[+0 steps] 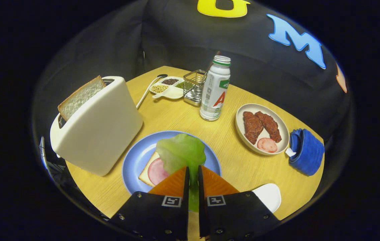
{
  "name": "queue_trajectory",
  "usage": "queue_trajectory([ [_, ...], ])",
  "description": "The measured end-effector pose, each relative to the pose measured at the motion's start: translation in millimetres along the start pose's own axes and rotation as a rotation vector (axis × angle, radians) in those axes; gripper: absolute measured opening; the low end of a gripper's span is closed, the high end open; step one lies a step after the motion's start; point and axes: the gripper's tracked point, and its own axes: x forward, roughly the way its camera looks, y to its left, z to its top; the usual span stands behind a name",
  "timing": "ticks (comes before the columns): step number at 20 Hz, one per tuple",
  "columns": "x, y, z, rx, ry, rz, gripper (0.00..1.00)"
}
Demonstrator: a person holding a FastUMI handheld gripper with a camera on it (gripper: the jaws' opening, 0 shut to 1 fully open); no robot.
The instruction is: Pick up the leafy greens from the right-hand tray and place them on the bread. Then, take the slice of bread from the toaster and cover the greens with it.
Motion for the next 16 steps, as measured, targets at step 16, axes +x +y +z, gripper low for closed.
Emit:
queue_trajectory([
  [16, -6, 31, 8, -0.003, -0.028, 0.070, 0.35],
])
